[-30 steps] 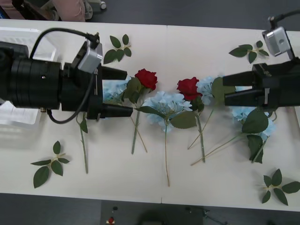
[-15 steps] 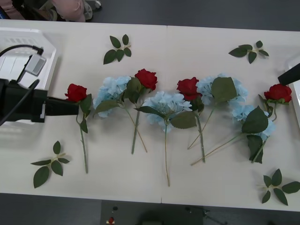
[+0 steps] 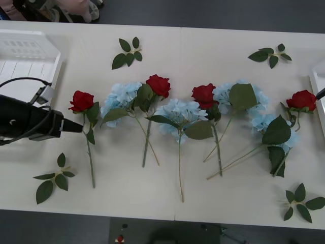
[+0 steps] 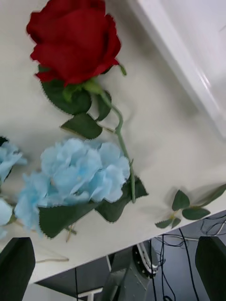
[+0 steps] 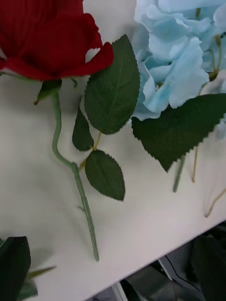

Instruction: Put the red flowers into the right box and the blue flowers into the left box

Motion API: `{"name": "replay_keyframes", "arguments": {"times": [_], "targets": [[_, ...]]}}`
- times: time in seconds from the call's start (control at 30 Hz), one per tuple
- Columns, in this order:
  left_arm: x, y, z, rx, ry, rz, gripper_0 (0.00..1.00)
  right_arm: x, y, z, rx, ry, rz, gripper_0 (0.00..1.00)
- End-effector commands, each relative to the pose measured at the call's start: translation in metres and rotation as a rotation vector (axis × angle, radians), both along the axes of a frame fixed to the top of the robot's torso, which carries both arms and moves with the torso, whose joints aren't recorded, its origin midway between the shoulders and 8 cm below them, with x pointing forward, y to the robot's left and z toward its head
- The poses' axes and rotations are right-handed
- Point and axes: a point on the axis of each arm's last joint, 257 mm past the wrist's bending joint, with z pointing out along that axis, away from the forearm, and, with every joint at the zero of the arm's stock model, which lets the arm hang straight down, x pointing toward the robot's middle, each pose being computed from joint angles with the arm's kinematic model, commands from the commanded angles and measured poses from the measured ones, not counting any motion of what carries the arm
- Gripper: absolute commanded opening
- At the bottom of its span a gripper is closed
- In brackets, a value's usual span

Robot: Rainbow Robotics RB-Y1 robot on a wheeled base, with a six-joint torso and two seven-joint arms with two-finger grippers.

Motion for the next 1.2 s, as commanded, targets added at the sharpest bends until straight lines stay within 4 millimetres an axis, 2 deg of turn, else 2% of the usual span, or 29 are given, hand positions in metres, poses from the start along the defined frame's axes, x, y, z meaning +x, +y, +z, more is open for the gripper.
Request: {"name": "replay_keyframes", "arguments": {"times": [0.03,0.23,0.4,0.53,0.63,0.8,0.83,0.87,0.9,0.93,1.0,1.2], "targets": [[0.018,-0.012,0.000,0.032,-0.014,0.045,1.00,0.018,-0.011,-0.003,-0.091,-0.041,0.104,1.00],[0.034,-0.006,-0.023,0.174,-0.059,0.035,1.00,0.035,-0.011,-0.038,-0.155,-0.058,0.138,1.00],[0.049,-0.018,-0.039,0.222,-0.070,0.017,1.00,0.052,-0.012,-0.066,-0.264,-0.082,0.165,1.00],[0.064,-0.028,-0.048,0.249,-0.114,0.018,1.00,0.069,-0.002,-0.093,-0.284,-0.130,0.172,1.00],[0.069,-0.032,-0.055,0.283,-0.131,0.012,1.00,0.077,0.004,-0.102,-0.280,-0.157,0.171,1.00],[0.071,-0.032,-0.063,0.339,-0.153,-0.012,1.00,0.082,0.002,-0.113,-0.289,-0.177,0.159,1.00],[0.071,-0.032,-0.063,0.342,-0.154,-0.016,0.92,0.082,0.000,-0.115,-0.292,-0.178,0.155,1.00],[0.071,-0.031,-0.064,0.345,-0.154,-0.017,0.68,0.085,0.000,-0.117,-0.295,-0.187,0.155,1.00],[0.070,-0.031,-0.065,0.348,-0.152,-0.018,0.50,0.086,-0.001,-0.119,-0.299,-0.193,0.153,1.00],[0.069,-0.029,-0.068,0.356,-0.148,-0.020,0.25,0.087,-0.001,-0.123,-0.299,-0.200,0.148,1.00],[0.068,-0.025,-0.073,0.374,-0.142,-0.021,0.01,0.091,-0.001,-0.130,-0.301,-0.215,0.138,1.00],[0.068,-0.017,-0.079,0.420,-0.149,-0.034,0.00,0.098,0.001,-0.149,-0.309,-0.251,0.113,0.99]]}}
